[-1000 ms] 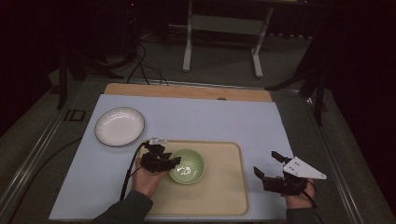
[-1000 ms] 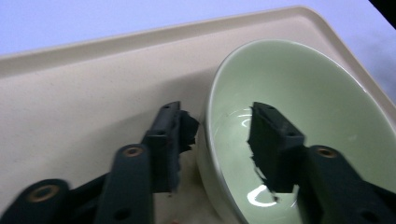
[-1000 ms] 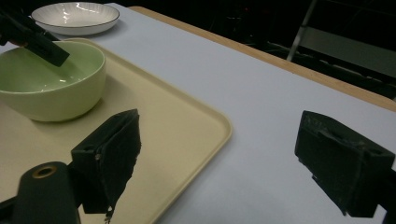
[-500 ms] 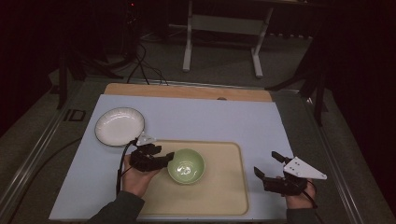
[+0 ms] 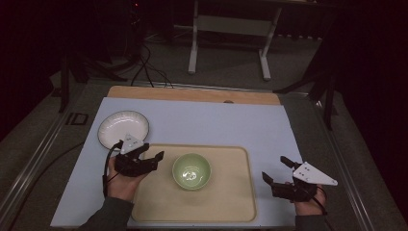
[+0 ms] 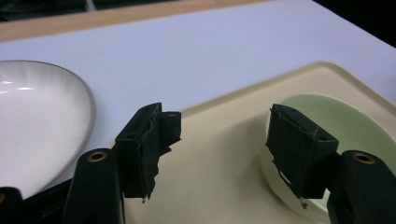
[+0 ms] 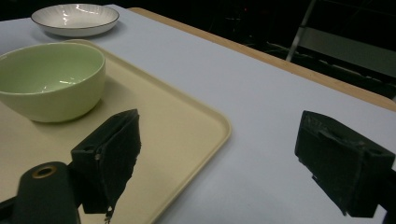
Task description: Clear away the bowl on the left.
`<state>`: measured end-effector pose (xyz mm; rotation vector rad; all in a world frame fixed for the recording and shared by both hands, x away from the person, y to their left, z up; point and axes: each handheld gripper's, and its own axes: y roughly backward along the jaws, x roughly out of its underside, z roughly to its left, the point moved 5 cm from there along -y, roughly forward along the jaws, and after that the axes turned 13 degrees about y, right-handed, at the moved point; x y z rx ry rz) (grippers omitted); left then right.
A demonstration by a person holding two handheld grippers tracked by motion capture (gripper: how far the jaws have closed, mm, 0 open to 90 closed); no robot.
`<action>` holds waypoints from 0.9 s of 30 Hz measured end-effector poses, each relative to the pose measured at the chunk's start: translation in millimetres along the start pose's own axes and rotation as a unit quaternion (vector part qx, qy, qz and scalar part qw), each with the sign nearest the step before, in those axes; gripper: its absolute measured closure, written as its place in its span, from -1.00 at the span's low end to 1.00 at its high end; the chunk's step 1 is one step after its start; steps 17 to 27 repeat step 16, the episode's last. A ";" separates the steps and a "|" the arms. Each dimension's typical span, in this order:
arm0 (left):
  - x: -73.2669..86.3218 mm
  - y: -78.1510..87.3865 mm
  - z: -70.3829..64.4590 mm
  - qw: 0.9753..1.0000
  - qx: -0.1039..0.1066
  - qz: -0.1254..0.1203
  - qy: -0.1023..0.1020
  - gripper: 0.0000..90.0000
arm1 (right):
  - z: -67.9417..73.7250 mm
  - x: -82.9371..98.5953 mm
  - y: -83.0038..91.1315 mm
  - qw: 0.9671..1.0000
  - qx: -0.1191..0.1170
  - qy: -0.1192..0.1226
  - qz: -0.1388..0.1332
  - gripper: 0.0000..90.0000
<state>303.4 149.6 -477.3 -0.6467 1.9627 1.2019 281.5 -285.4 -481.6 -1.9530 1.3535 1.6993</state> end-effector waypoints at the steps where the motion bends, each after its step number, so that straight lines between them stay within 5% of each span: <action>1: -0.6 2.8 2.8 1.000 -0.002 -0.005 0.001 -0.20 | -0.1 0.1 0.1 1.000 0.001 -0.001 0.000 -0.69; 9: -0.3 26.4 36.4 0.998 -0.054 -0.032 0.005 -0.22 | -1.9 0.9 0.8 1.000 0.006 -0.003 -0.001 -0.69; 16: 6.1 39.6 61.7 0.996 -0.073 -0.046 0.034 -0.25 | -4.7 2.7 1.1 1.000 0.013 -0.010 0.000 -0.69; 27: 6.1 39.6 61.7 0.996 -0.073 -0.046 0.034 -0.25 | -4.7 2.7 1.1 1.000 0.013 -0.010 0.000 -0.69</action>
